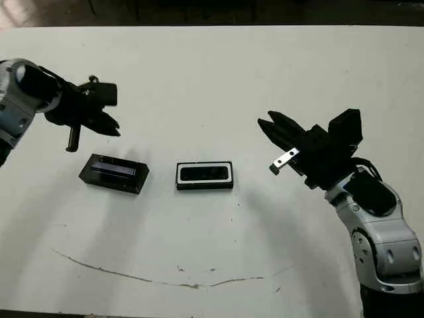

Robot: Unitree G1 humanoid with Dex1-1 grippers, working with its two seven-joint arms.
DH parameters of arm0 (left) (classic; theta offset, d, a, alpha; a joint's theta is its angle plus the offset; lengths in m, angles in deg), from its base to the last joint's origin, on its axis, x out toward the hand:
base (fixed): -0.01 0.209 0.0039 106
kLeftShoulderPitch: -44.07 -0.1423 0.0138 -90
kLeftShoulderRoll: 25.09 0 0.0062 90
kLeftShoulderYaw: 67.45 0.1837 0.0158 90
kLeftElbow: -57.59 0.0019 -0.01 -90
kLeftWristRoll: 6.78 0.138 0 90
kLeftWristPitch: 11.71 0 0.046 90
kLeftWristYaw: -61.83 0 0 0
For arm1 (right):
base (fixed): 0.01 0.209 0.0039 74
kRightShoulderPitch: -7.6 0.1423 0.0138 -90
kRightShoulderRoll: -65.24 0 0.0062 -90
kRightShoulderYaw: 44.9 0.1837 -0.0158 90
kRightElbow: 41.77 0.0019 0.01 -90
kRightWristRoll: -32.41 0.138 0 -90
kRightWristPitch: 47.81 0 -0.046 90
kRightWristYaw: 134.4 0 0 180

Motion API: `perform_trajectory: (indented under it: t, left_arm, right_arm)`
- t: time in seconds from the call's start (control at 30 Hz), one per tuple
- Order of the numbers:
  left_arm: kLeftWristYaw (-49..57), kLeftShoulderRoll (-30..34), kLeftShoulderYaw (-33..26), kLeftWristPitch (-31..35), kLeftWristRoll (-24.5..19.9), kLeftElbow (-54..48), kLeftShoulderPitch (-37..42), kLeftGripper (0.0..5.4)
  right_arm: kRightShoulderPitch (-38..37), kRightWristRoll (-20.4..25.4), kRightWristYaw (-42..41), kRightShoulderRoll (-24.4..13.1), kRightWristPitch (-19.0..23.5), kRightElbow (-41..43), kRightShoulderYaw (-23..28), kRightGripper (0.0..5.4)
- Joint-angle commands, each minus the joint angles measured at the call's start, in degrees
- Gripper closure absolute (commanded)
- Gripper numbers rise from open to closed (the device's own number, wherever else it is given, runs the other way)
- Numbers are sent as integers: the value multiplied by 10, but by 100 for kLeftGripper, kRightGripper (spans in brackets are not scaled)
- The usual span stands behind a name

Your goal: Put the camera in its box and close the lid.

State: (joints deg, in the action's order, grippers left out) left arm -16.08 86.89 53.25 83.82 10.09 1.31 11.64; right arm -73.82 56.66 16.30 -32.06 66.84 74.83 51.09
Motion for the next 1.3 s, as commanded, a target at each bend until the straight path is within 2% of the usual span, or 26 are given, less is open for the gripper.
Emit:
perform_trajectory:
  t: [0.03,0.17,0.3,0.5,0.77,0.97,1.07,1.3]
  left_arm:
    - [-12,4,10,-17,14,8,-32,540]
    - [-16,39,-5,-78,7,-32,-71,540]
    - [-50,71,-33,-45,-16,-64,-103,540]
    - [-76,120,-49,-6,-18,-153,-161,540]
    - [-100,148,-69,47,-41,-244,-216,540]
    - [-109,168,-86,73,-55,-328,-243,540]
    - [-109,172,-94,83,-70,-344,-254,540]
    - [-98,175,-97,89,-71,-338,-261,540]
  right_arm:
    - [-8,-2,5,-1,6,-4,-6,536]
    - [-14,1,2,-6,9,0,-6,536]
    - [-21,-2,1,-7,0,2,-4,536]
    - [-26,-3,-5,-4,-16,-2,-5,536]
    - [-24,-1,2,-9,-1,8,-6,536]
    - [-24,-1,-2,-10,-7,5,-5,536]
    - [-21,-1,-1,-11,-5,3,-7,536]
    - [-21,-8,-1,-11,-8,4,-11,536]
